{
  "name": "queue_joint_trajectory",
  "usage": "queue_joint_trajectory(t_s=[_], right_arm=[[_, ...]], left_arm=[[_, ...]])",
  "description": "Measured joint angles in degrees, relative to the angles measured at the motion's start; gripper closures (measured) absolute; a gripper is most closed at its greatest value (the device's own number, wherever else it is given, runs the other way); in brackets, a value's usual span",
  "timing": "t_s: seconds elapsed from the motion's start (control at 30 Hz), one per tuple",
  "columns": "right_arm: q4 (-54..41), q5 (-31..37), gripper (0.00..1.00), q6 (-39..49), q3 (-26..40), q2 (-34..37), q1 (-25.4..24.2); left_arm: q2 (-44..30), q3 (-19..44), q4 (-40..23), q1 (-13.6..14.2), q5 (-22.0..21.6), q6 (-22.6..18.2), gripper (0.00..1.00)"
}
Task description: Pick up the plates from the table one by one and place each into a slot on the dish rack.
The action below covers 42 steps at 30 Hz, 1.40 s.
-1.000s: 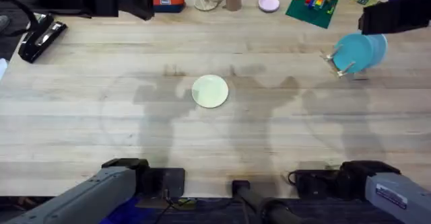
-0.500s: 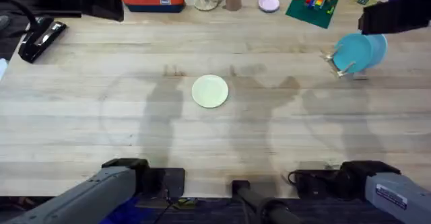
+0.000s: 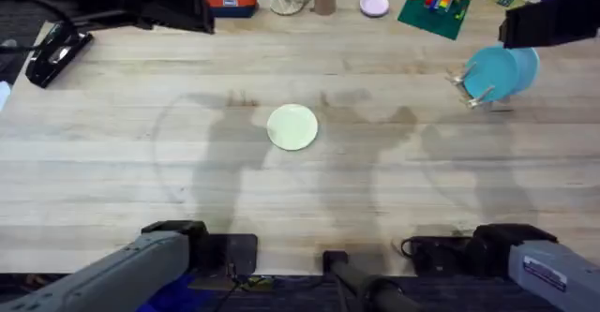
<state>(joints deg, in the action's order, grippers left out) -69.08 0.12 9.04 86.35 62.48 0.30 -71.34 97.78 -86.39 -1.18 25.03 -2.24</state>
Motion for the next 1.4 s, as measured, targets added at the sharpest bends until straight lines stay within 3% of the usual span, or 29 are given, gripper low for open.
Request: queue_joint_trajectory(t_s=[0.5, 0.93, 1.4], right_arm=[[0.0, 0.0, 0.008, 0.0, 0.0, 0.0, 0.0], [0.0, 0.0, 0.009, 0.0, 0.0, 0.0, 0.0], [0.0, 0.0, 0.007, 0.0, 0.0, 0.0, 0.0]], left_arm=[[-1.5, -2.2, -1.1, -4.7, 16.5, -6.6, 0.96], [-3.7, -16.0, 2.3, -9.7, 26.6, -13.2, 0.96], [-11.6, -36.5, 18.9, -9.8, 33.9, -15.1, 0.96]])
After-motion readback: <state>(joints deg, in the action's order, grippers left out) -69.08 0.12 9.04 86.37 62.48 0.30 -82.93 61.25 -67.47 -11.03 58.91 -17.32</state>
